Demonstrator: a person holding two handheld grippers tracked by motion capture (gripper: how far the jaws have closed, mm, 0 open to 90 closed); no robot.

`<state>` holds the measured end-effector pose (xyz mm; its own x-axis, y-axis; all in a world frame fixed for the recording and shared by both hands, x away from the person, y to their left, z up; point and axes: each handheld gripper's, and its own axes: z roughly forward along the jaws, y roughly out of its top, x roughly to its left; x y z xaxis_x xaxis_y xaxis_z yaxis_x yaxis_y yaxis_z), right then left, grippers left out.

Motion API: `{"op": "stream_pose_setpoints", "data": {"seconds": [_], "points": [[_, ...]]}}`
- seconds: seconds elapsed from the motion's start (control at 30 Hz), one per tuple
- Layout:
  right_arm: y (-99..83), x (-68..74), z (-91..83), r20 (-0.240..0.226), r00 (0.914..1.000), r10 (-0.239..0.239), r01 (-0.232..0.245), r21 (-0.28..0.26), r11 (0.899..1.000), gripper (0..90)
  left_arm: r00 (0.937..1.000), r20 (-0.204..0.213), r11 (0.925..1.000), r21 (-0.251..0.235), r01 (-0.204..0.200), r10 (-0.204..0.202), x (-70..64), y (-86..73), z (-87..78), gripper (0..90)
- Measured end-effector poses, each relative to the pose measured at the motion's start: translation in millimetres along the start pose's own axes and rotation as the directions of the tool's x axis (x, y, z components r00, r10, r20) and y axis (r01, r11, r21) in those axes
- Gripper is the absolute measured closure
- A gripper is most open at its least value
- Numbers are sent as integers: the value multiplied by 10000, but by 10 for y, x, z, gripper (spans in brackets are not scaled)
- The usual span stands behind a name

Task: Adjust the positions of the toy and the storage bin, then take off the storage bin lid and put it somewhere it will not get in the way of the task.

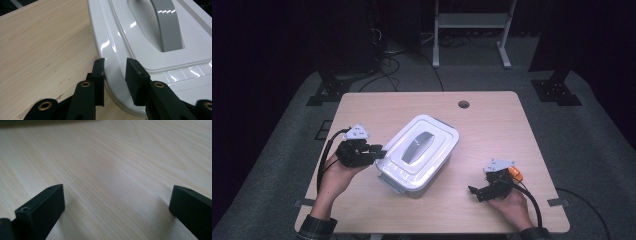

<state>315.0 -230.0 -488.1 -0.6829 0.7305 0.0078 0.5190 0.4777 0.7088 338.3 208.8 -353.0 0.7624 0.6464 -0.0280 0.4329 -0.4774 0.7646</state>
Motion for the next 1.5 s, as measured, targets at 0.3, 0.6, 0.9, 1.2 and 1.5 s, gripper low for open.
{"op": "stream_pose_setpoints", "data": {"seconds": [0.3, 0.6, 0.9, 1.2, 1.5], "points": [[1, -1, 2, -7, 10000, -7, 7, -5, 10000, 0, 9999, -13, 9997, -174, 141, -141, -18, -26, -33, 570], [3, 0, 4, -19, 10000, -15, 15, -6, 10000, 0, 9992, 26, 9958, -829, 391, -390, -80, 123, -96, 391], [2, 2, 4, -29, 10000, -24, 24, -8, 10000, 0, 9996, 11, 9959, -860, 273, -273, -193, 288, -40, 190], [-1, 4, -1, -27, 10000, -16, 16, 0, 10000, 0, 9998, 123, 9956, -924, 174, -163, -260, 399, 31, 103], [-1, 4, -1, -28, 10000, -16, 16, -2, 10000, 0, 9991, 419, 9960, -890, -19, 56, -368, 520, 160, 70]]}}
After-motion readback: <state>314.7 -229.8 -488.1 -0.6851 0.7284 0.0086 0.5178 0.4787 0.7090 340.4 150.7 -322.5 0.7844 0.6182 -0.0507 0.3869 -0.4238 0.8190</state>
